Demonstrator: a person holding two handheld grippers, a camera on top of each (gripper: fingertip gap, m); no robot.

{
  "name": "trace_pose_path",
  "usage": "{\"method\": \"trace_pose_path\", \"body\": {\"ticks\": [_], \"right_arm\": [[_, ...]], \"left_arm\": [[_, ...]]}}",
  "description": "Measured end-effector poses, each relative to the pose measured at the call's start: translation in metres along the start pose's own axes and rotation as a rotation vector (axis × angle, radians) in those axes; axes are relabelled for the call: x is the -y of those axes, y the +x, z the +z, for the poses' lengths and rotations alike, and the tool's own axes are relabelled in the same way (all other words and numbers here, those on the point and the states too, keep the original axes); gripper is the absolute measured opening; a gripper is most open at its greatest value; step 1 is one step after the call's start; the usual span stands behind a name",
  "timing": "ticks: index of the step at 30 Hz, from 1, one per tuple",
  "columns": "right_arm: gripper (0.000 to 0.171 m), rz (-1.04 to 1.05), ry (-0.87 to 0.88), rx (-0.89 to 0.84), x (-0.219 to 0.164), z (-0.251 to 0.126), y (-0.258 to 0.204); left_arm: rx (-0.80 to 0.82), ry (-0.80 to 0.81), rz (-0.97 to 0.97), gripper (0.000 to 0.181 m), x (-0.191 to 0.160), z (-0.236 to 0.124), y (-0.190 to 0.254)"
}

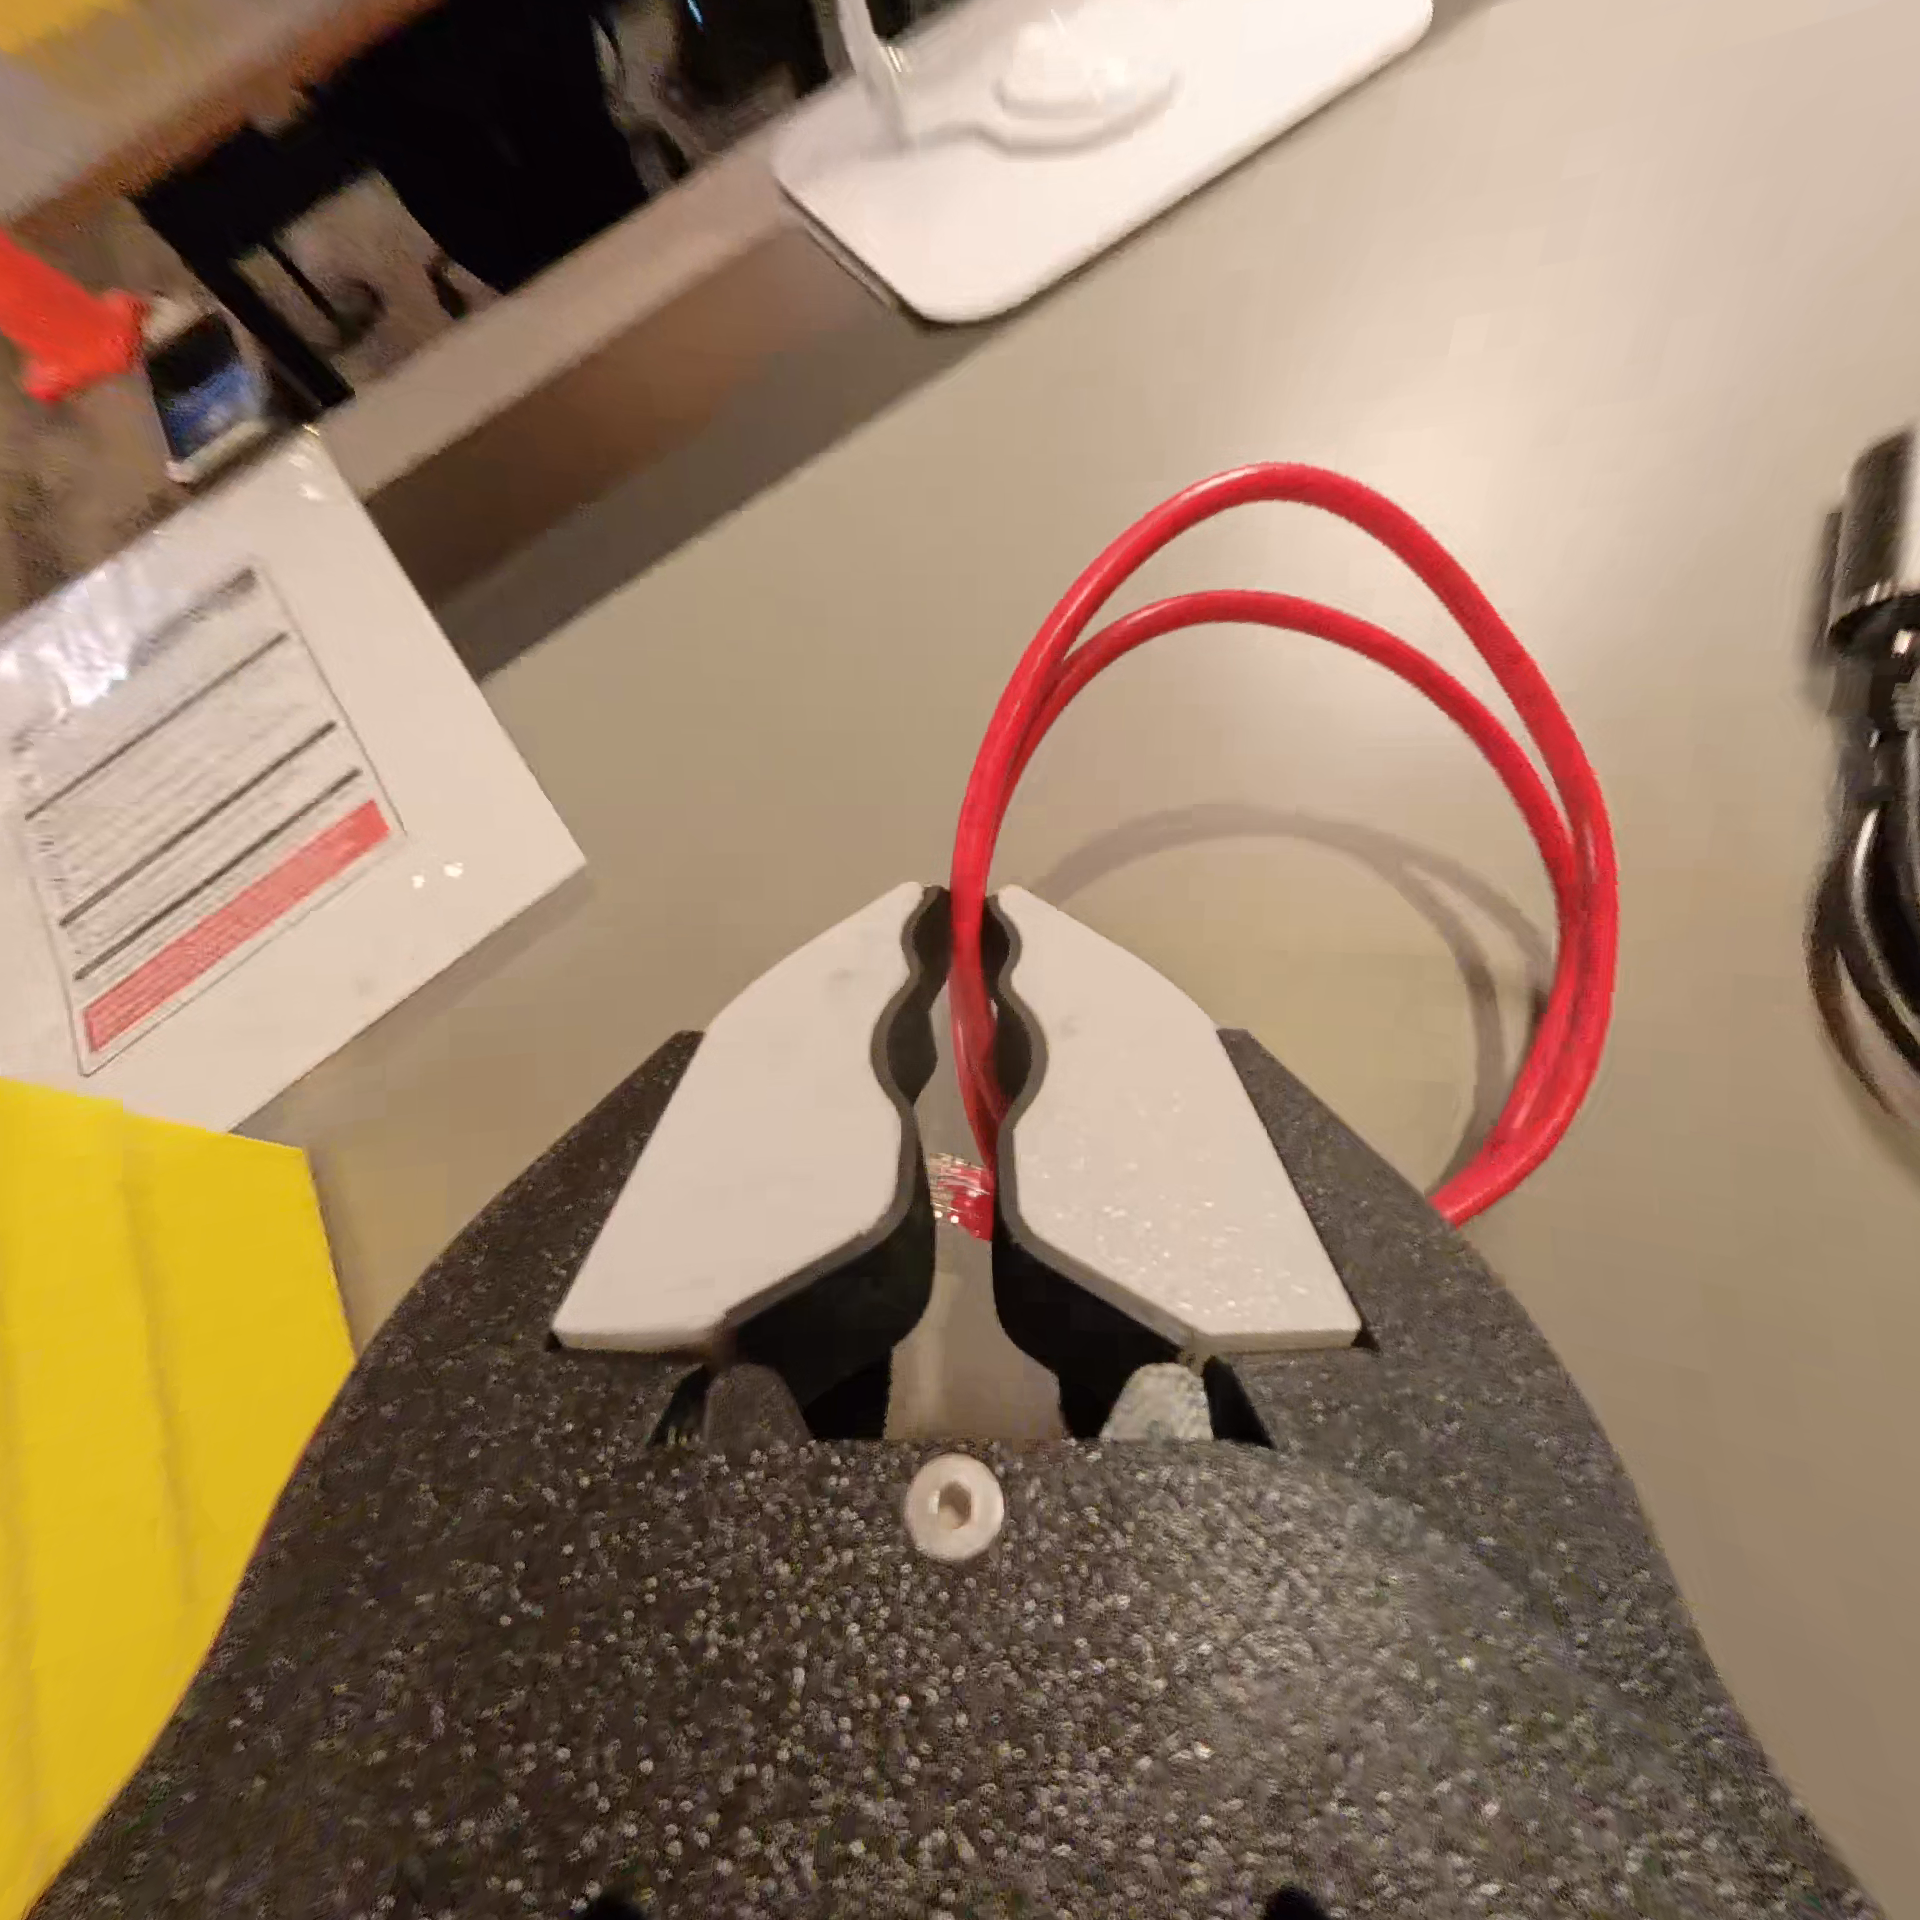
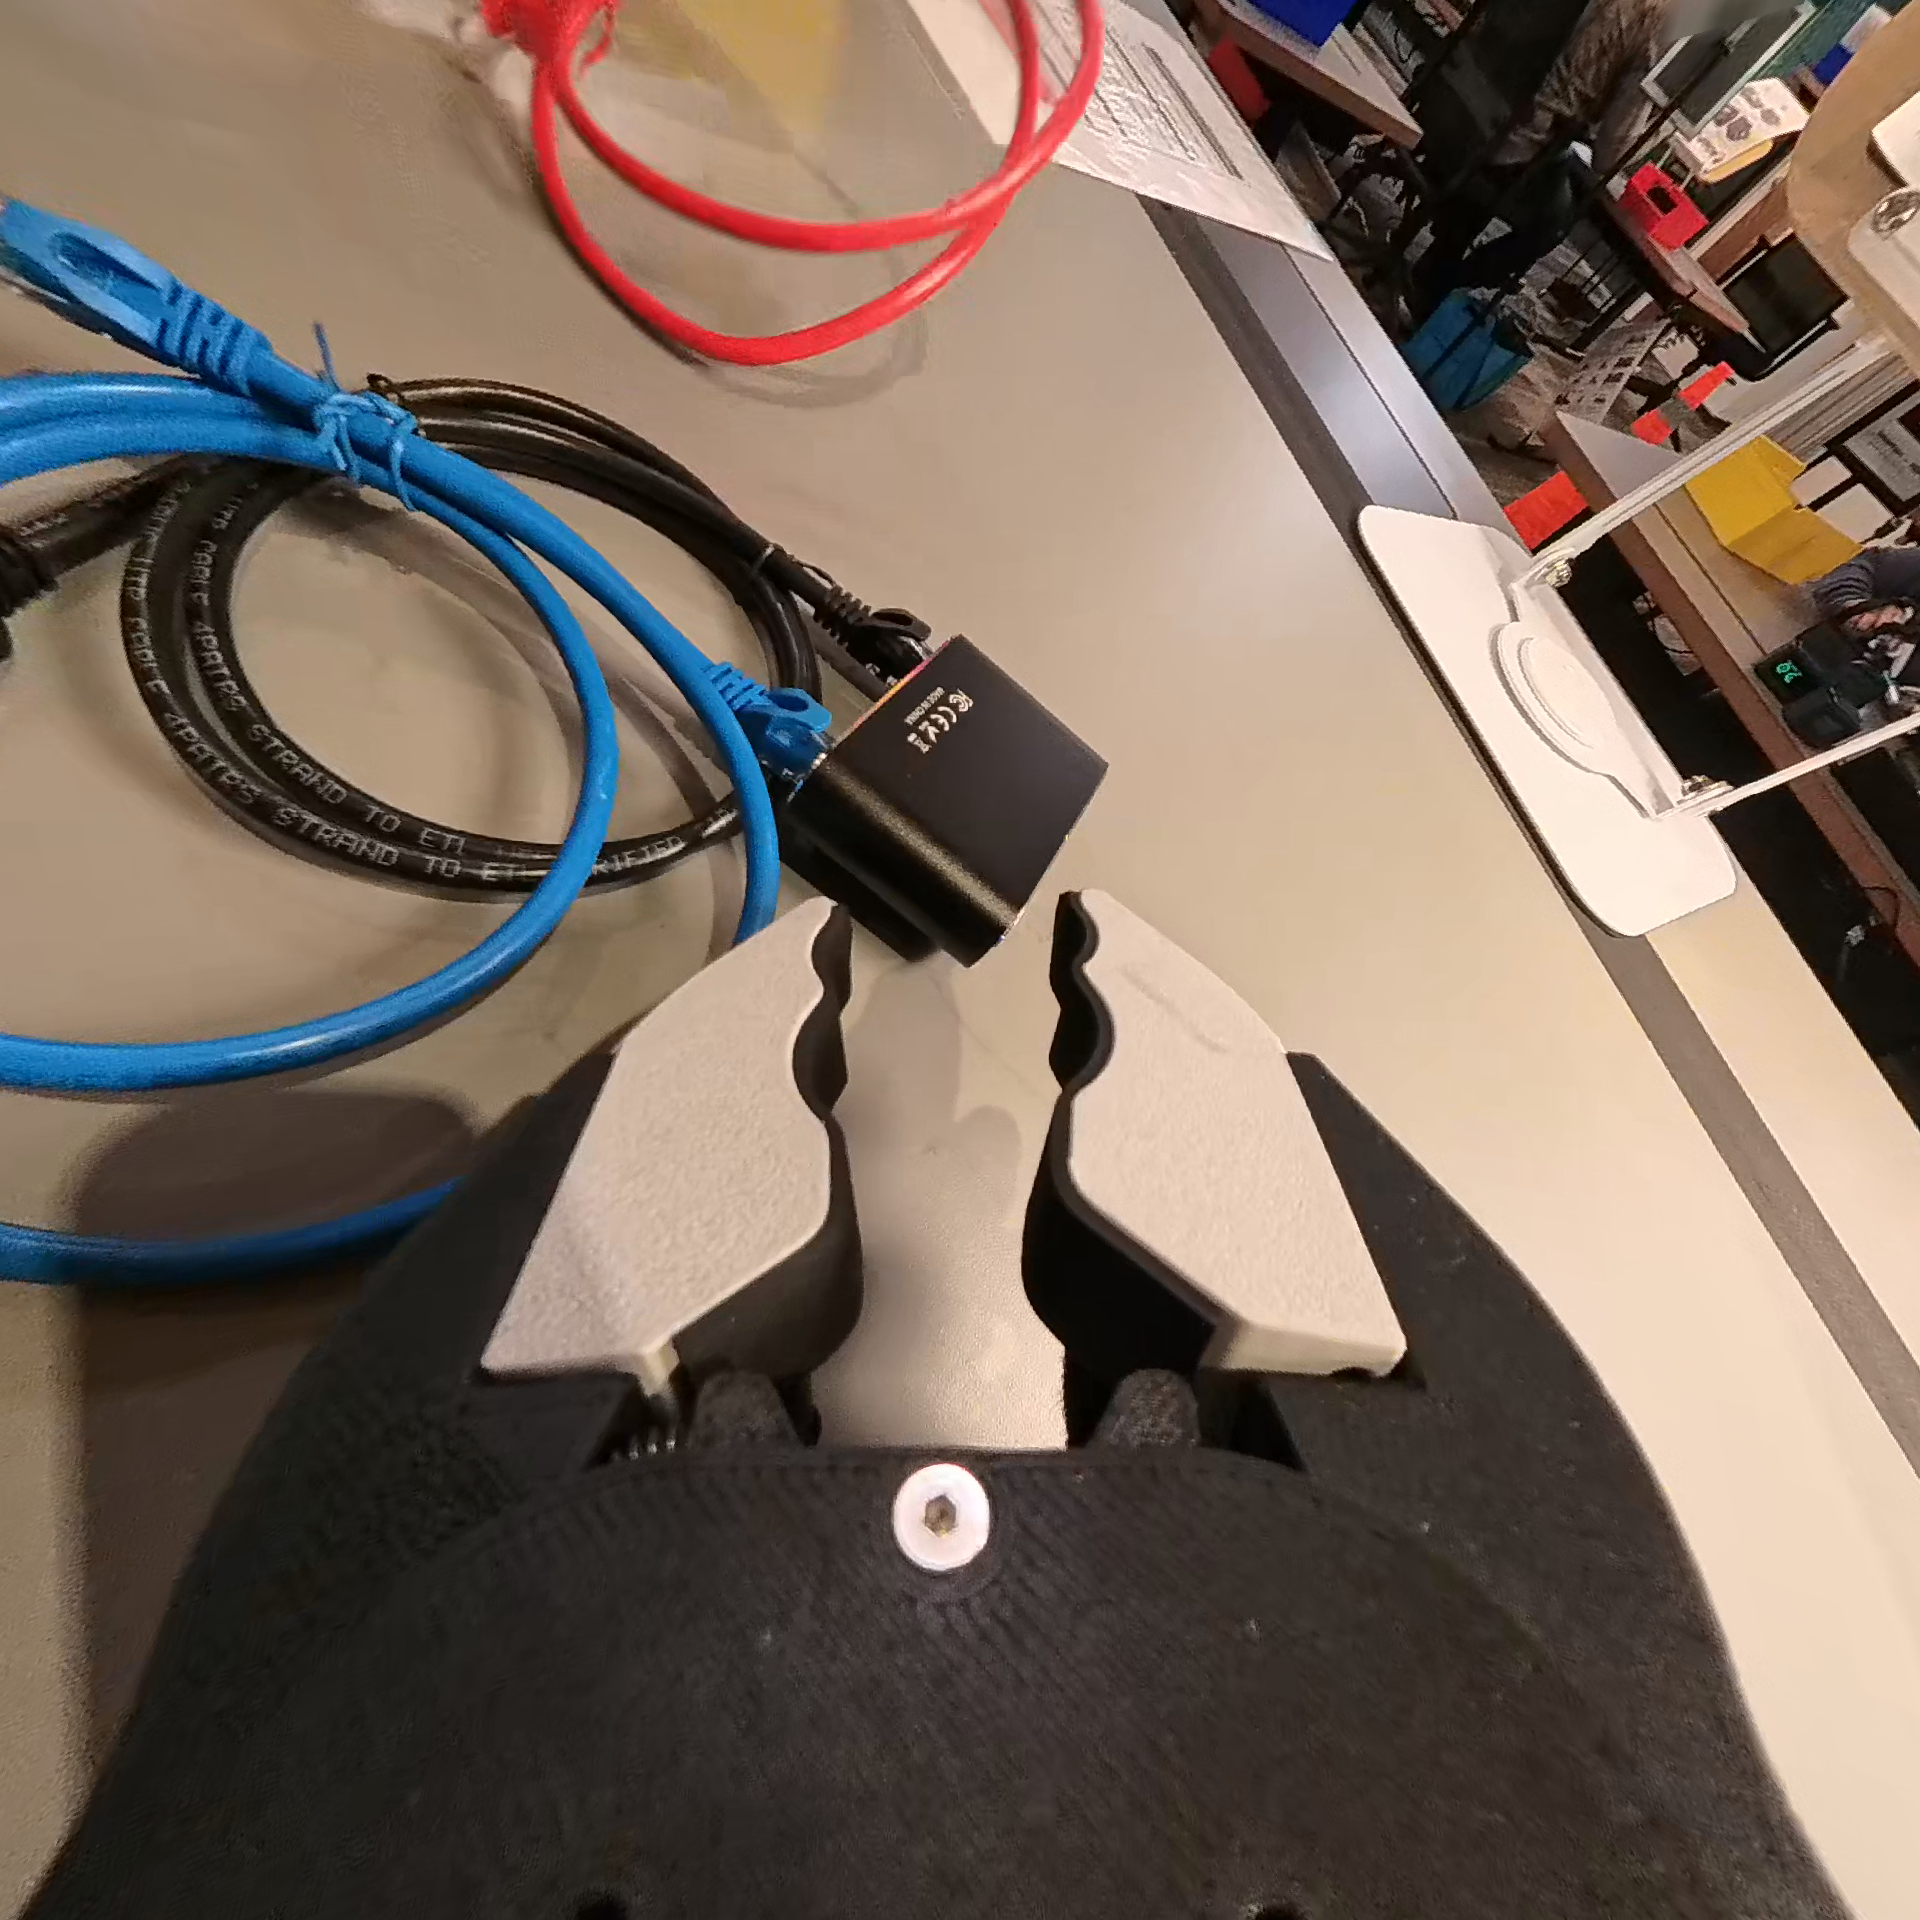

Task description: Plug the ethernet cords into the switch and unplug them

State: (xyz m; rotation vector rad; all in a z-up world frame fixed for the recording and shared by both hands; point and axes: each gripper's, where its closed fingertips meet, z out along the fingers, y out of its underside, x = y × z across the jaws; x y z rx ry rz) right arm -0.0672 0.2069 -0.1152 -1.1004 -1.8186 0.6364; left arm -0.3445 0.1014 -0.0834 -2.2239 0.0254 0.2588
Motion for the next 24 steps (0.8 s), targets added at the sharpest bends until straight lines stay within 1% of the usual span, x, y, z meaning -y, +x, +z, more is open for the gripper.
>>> {"method": "trace_pose_path", "body": {"ticks": [1, 3, 5, 9, 13, 17, 21, 24], "right_arm": [[0.037, -0.002, 0.000, -0.001, 0.000, 0.000, 0.000], [0.037, -0.006, 0.005, -0.006, 0.001, 0.000, 0.001], [0.037, -0.010, 0.016, -0.012, 0.002, -0.001, 0.001], [0.035, -0.031, 0.063, -0.033, 0.010, -0.004, 0.003], [0.033, -0.024, 0.169, -0.021, 0.027, -0.011, 0.001], [0.033, 0.065, 0.232, 0.037, 0.044, -0.014, -0.006], [0.034, 0.242, 0.294, 0.198, 0.071, -0.017, -0.029], [0.037, 0.319, 0.297, 0.209, 0.084, -0.012, -0.035]], "left_arm": [[0.009, 0.035, -0.022, 0.006, 0.005, -0.002, -0.002], [0.008, 0.122, -0.073, 0.006, 0.019, -0.005, 0.000], [-0.026, 0.212, -0.141, 0.006, 0.033, -0.007, 0.008], [-0.179, 0.390, -0.310, 0.007, 0.059, -0.007, 0.038], [-0.294, 0.562, -0.444, 0.007, 0.078, -0.009, 0.062], [-0.363, 0.691, -0.559, 0.007, 0.091, -0.014, 0.077], [-0.424, 0.797, -0.643, 0.007, 0.101, -0.022, 0.091], [-0.469, 0.893, -0.662, 0.007, 0.111, -0.035, 0.100]]}}
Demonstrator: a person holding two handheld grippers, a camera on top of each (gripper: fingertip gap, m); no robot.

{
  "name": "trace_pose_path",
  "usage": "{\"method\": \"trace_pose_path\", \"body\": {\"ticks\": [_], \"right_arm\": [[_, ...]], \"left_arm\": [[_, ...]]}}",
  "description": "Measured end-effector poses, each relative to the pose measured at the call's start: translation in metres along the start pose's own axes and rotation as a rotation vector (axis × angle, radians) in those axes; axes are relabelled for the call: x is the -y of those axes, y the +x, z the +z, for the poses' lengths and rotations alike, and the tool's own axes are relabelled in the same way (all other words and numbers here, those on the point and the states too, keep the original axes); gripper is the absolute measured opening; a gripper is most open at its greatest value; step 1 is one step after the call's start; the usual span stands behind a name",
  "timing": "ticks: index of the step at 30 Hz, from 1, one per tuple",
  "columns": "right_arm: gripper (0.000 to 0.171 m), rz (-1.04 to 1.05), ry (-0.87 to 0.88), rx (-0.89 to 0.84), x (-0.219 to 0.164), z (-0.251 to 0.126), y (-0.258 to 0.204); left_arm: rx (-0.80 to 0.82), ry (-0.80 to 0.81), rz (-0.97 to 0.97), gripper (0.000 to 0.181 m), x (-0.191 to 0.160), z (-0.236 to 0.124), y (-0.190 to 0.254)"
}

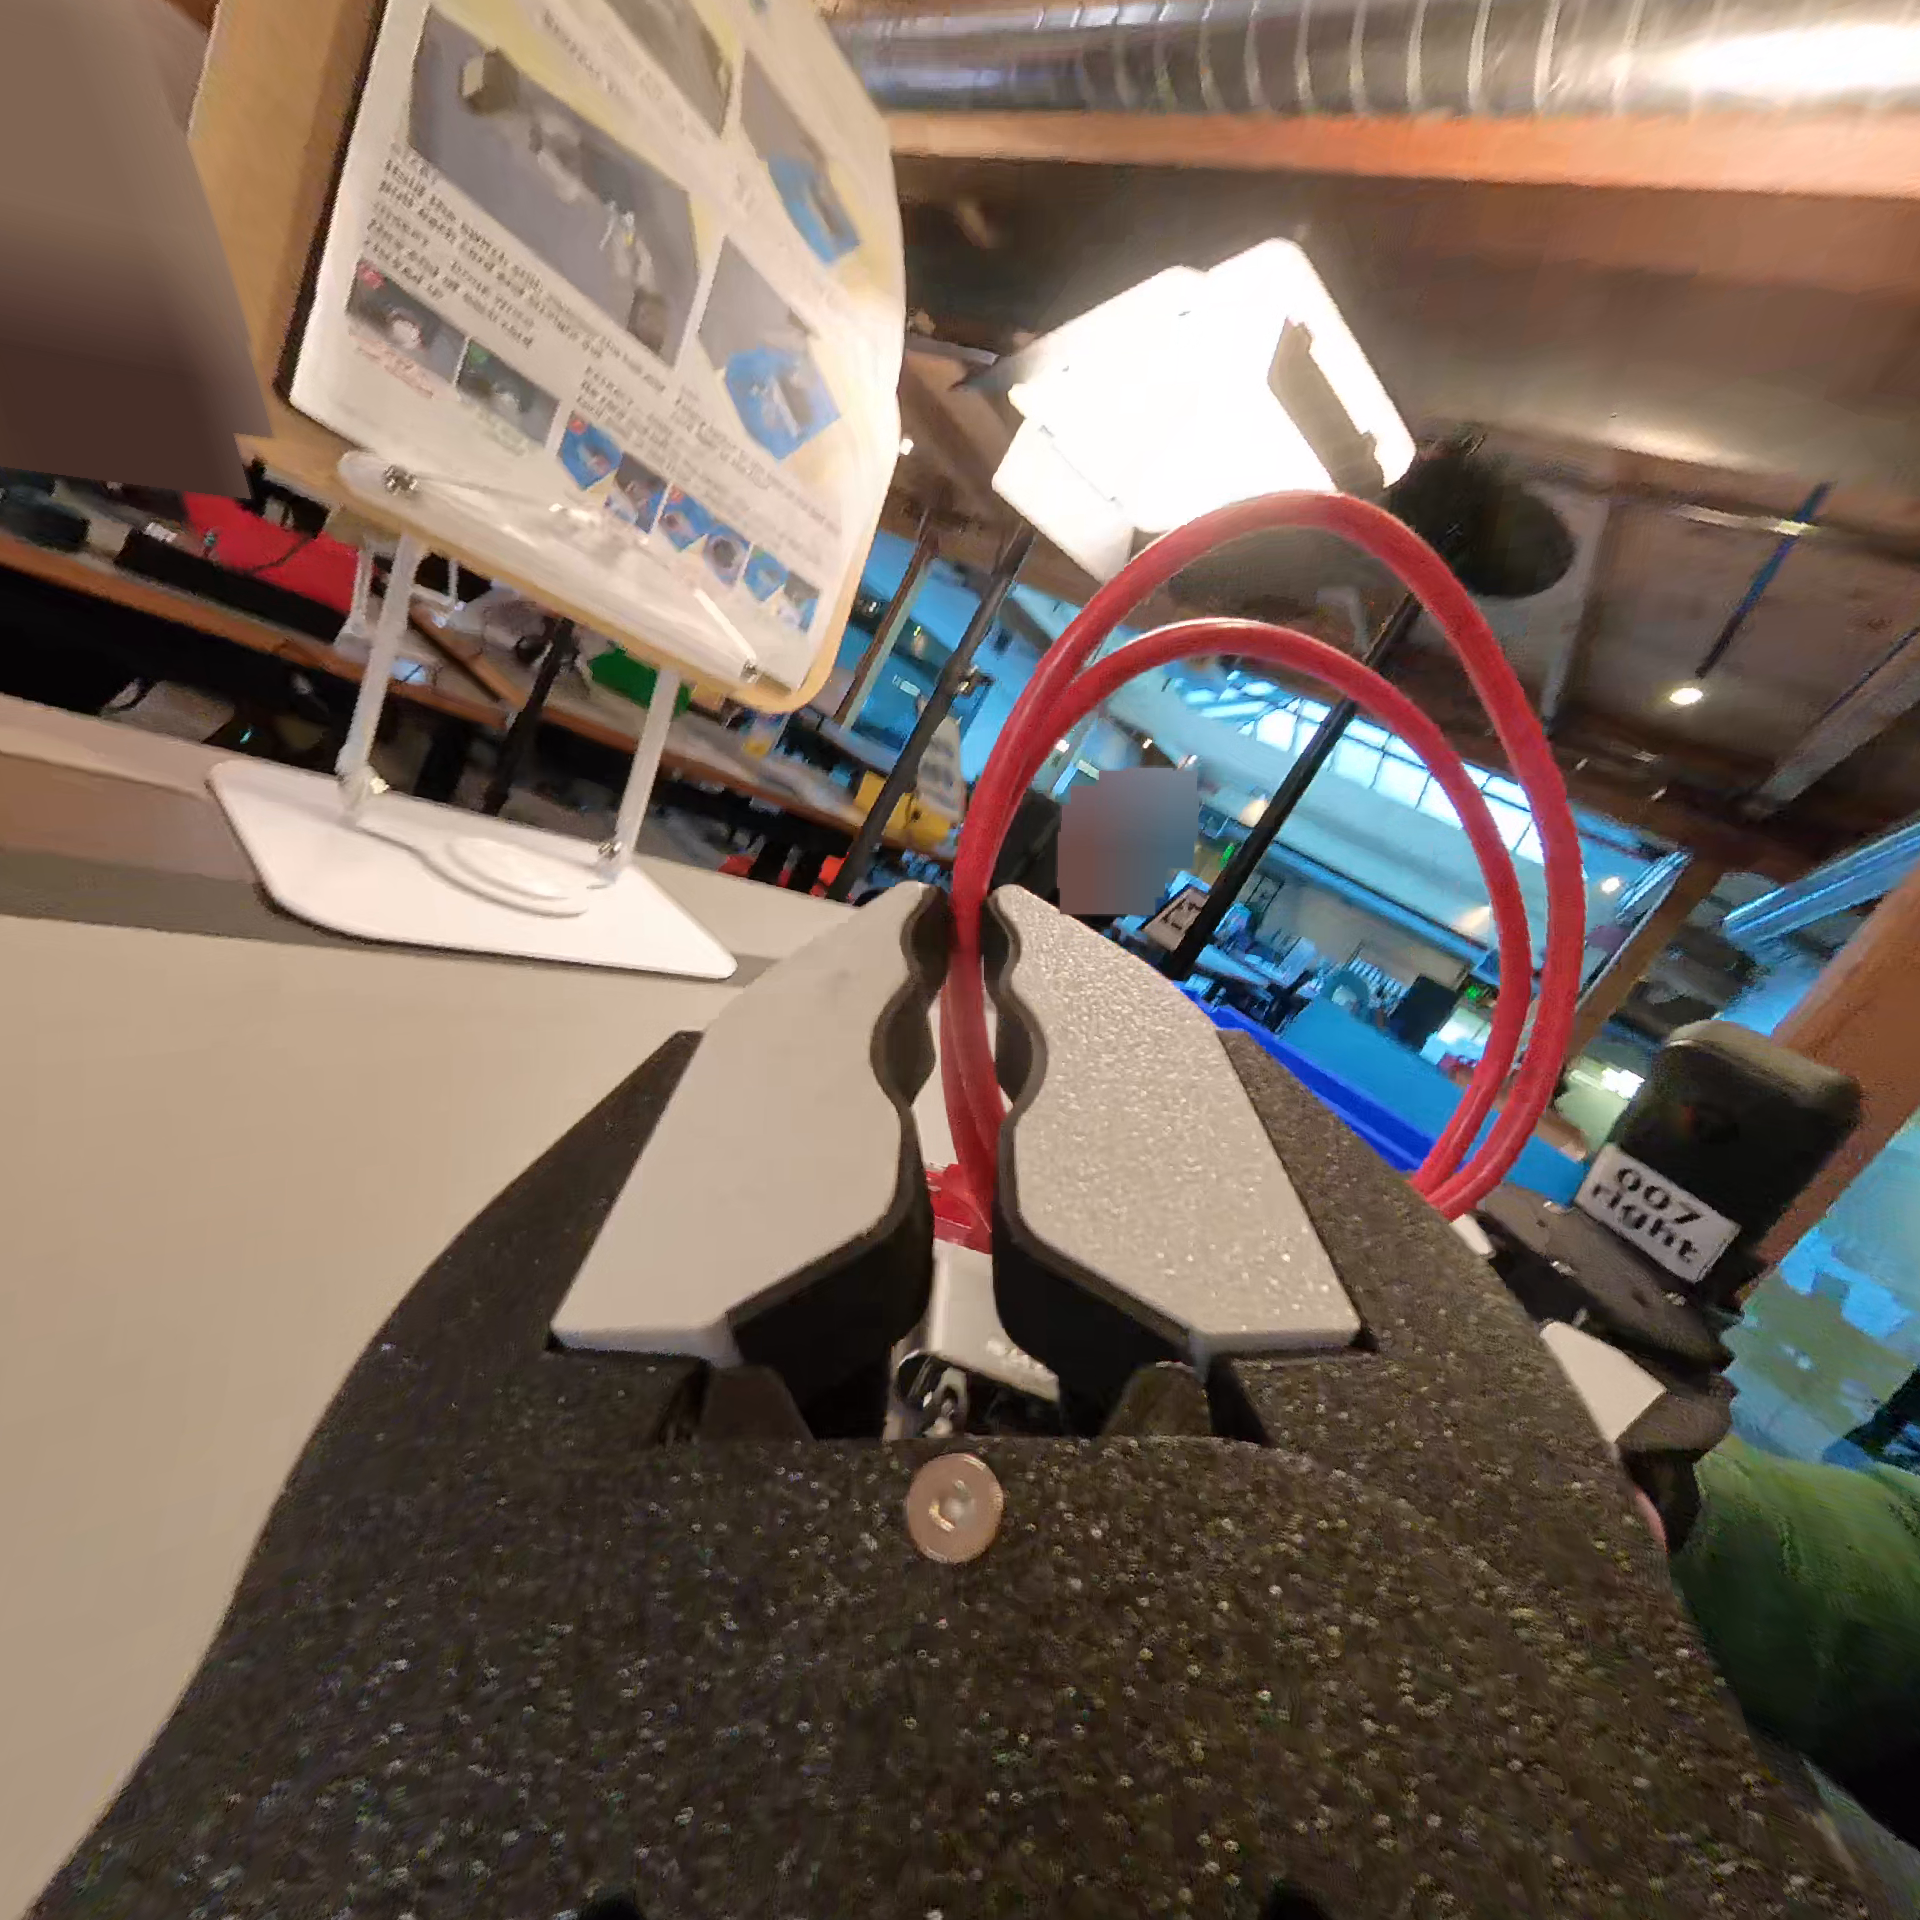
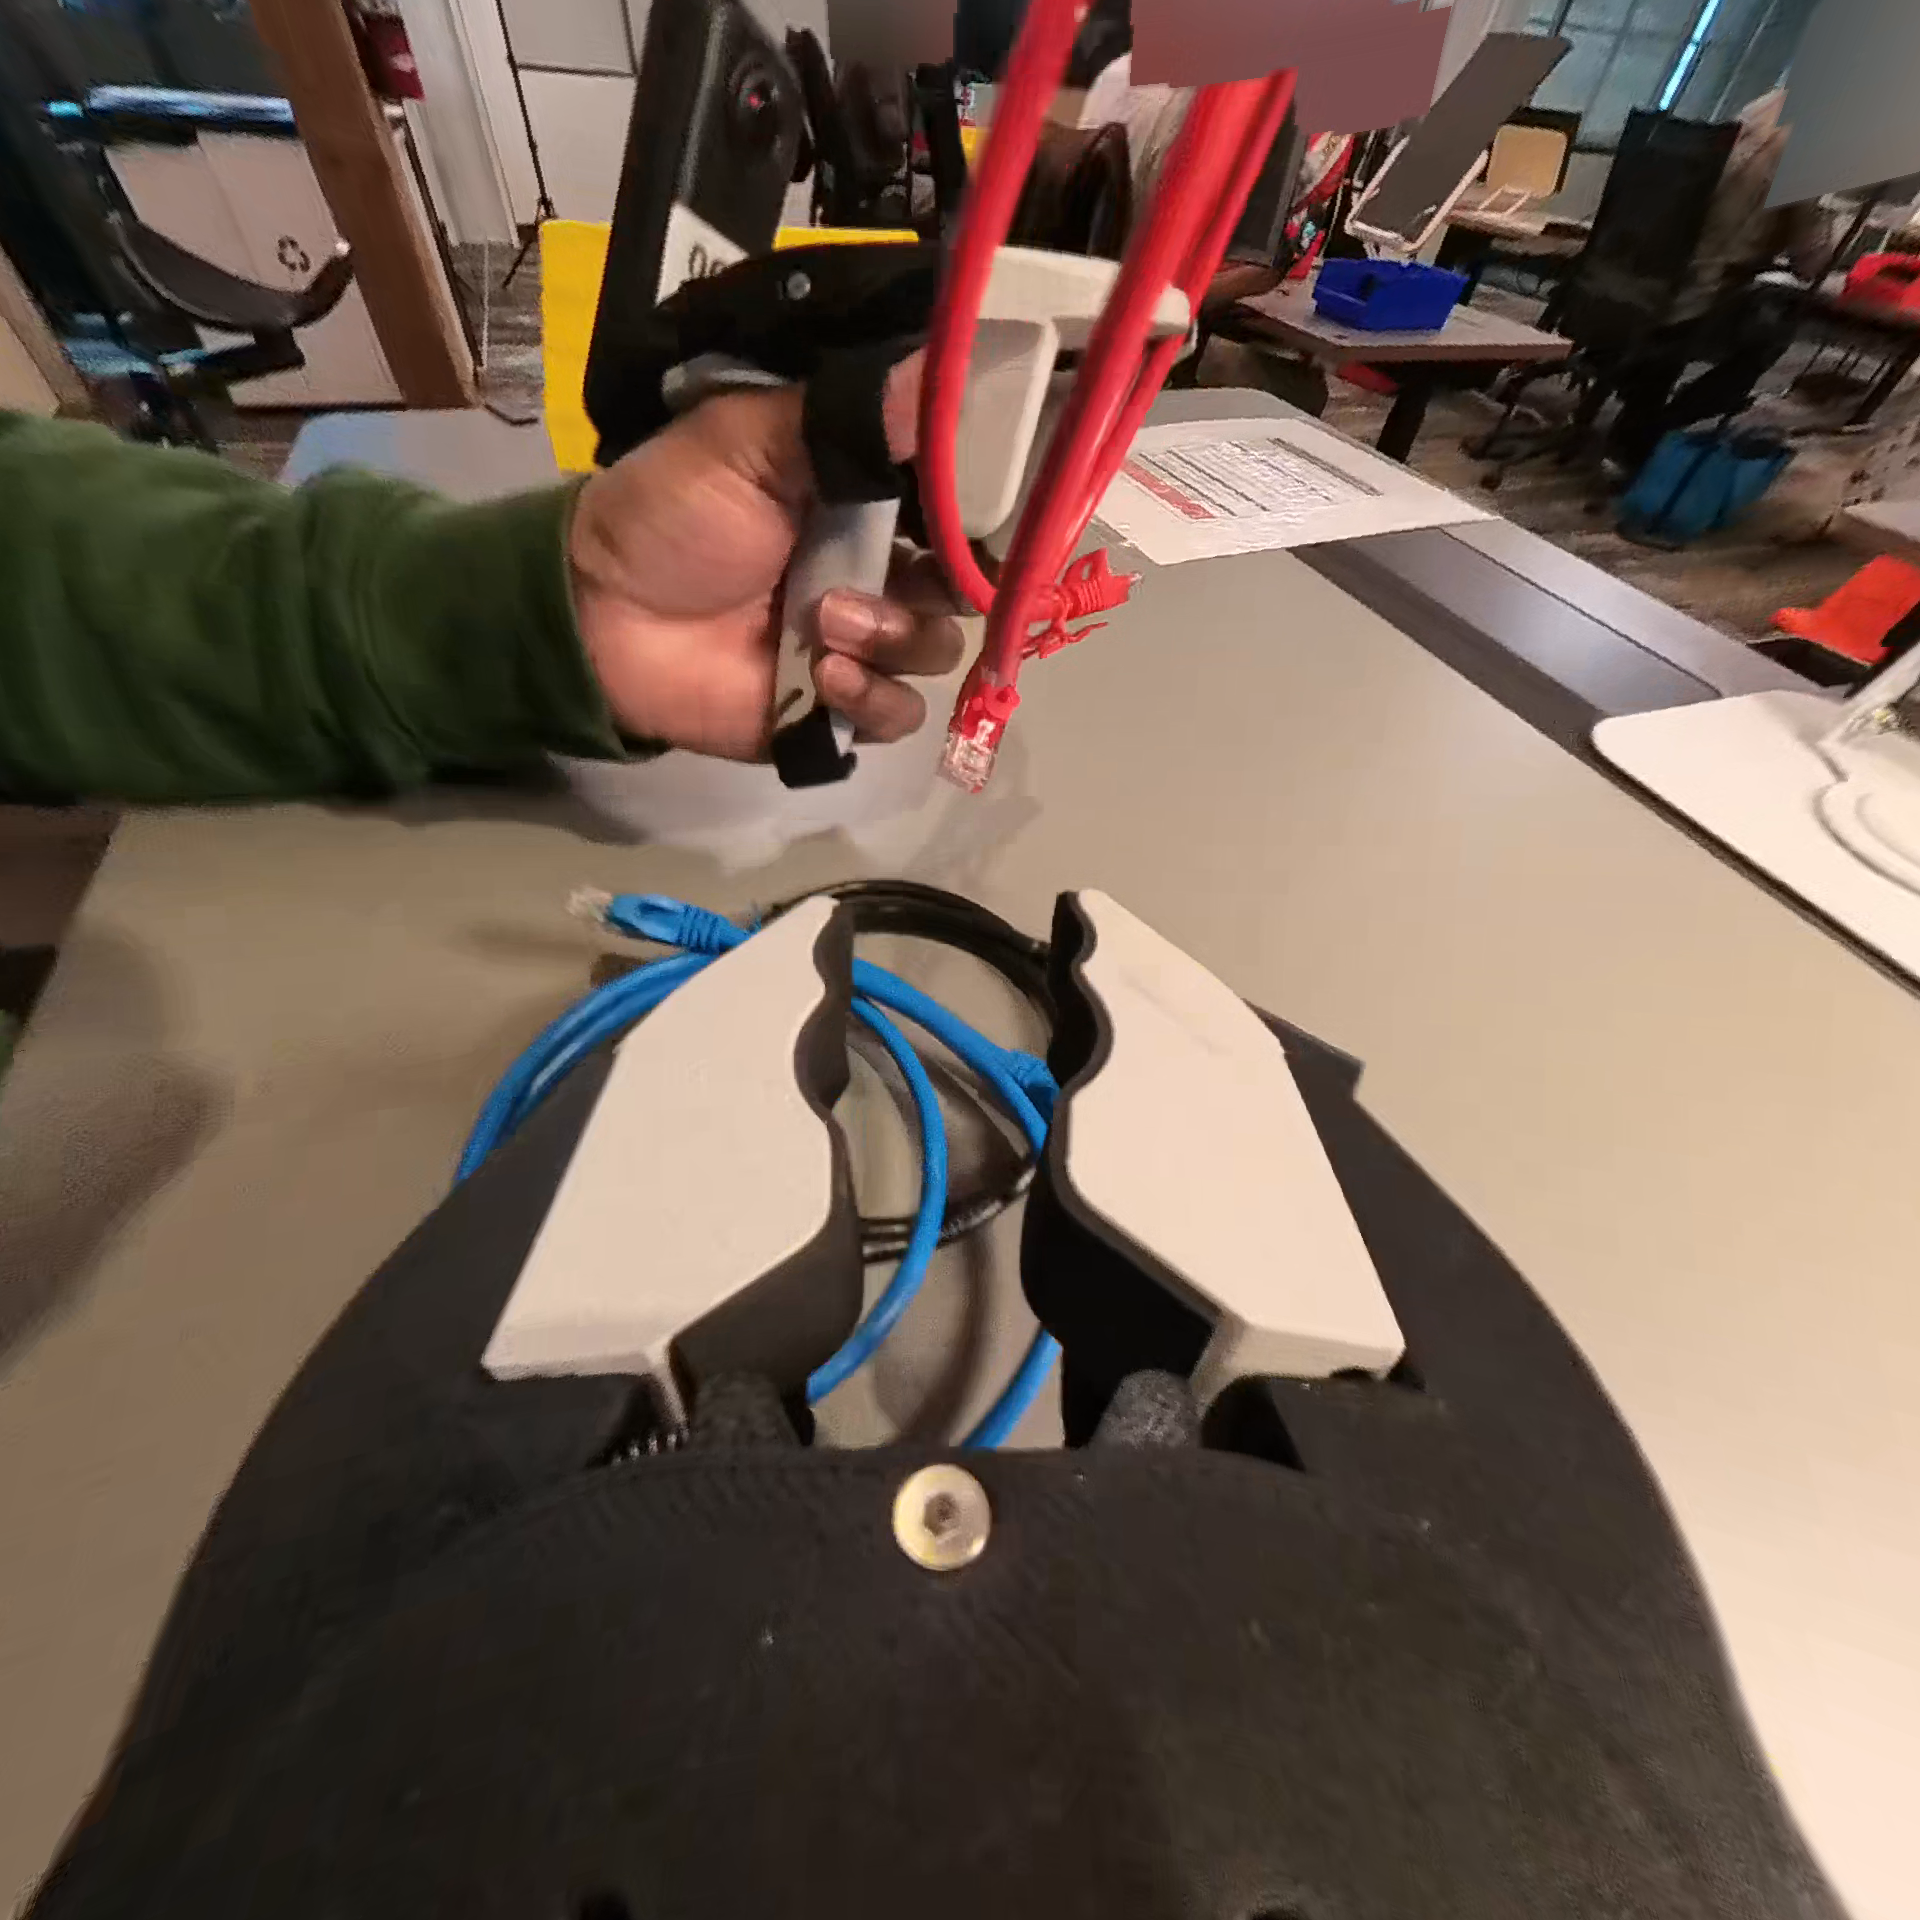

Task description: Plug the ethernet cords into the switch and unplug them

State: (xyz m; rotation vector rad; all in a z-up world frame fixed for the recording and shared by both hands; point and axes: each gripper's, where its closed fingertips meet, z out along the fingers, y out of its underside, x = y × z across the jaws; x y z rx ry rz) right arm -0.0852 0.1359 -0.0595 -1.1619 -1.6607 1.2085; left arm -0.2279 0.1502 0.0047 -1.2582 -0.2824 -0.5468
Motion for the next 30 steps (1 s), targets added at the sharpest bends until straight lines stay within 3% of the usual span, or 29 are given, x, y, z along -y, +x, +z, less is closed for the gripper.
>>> {"method": "trace_pose_path", "body": {"ticks": [9, 16, 19, 25, 30], "right_arm": [[0.045, 0.169, -0.014, -0.015, 0.002, 0.032, -0.014], [0.017, 0.110, -0.037, -0.096, -0.003, 0.037, -0.008], [0.014, 0.104, -0.053, -0.122, -0.008, 0.034, -0.001], [0.013, 0.060, -0.043, -0.121, -0.012, 0.021, 0.014], [0.013, 0.214, 0.063, -0.036, -0.004, 0.004, 0.029]], "left_arm": [[-0.108, 0.061, 0.014, 0.006, -0.009, 0.004, 0.040], [-0.134, 0.027, -0.025, 0.007, -0.021, 0.006, 0.046], [-0.134, 0.006, -0.050, 0.007, -0.025, 0.006, 0.043], [-0.247, -0.157, -0.118, 0.013, -0.037, 0.009, 0.040], [-0.251, -0.364, -0.008, 0.029, -0.061, 0.008, 0.031]]}}
